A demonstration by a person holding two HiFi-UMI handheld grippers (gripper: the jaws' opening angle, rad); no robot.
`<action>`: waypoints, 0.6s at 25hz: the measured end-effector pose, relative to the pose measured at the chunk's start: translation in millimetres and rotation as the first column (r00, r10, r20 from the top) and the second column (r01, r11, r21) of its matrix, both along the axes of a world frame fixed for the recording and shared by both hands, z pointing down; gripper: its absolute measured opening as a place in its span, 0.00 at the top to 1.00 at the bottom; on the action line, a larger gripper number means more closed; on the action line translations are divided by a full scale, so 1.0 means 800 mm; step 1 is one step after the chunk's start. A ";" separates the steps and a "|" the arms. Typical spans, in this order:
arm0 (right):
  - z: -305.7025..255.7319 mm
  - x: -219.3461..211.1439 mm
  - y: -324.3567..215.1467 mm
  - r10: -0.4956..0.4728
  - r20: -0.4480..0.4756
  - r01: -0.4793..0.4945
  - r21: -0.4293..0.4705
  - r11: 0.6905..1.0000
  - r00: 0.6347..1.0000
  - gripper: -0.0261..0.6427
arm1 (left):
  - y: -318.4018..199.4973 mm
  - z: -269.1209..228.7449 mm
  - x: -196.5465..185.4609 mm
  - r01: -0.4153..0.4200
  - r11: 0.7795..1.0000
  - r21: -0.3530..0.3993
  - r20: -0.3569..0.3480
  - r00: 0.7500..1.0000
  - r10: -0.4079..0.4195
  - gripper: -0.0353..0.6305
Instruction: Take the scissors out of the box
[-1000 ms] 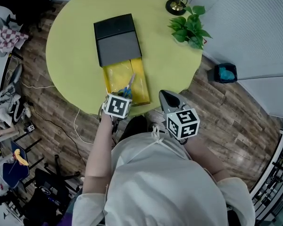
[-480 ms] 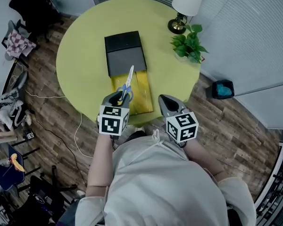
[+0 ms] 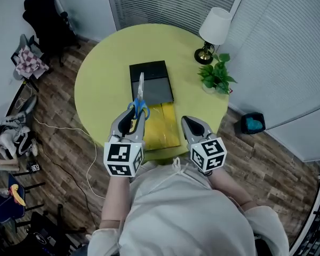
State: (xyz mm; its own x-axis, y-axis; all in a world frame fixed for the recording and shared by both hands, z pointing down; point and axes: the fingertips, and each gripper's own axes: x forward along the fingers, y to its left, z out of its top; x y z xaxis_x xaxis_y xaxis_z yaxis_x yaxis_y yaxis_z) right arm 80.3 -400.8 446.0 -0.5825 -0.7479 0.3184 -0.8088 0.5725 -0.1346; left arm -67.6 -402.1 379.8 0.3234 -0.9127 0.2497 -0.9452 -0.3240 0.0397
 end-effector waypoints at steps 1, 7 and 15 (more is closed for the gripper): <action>-0.004 -0.003 -0.001 -0.001 -0.004 0.001 0.014 1.000 1.000 0.96 | 0.001 -0.008 -0.003 0.005 1.000 0.026 -0.004 1.000 -0.005 0.81; -0.012 -0.015 -0.005 0.017 0.001 -0.017 0.038 0.999 1.000 0.96 | 0.001 -0.013 -0.009 0.000 0.997 0.075 0.009 1.000 -0.001 0.81; -0.013 -0.019 -0.010 0.030 0.008 -0.030 0.052 0.998 1.000 0.96 | -0.002 0.011 -0.003 -0.028 0.998 0.050 -0.016 0.999 0.028 0.81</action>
State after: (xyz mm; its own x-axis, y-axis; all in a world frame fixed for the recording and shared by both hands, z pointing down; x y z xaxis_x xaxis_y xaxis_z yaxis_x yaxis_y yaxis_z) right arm 65.2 -409.1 435.7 -0.5617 -0.7805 0.2744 -0.8247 0.5546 -0.1106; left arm -70.1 -404.1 388.6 0.3527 -0.9143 0.1989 -0.9351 -0.3523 0.0385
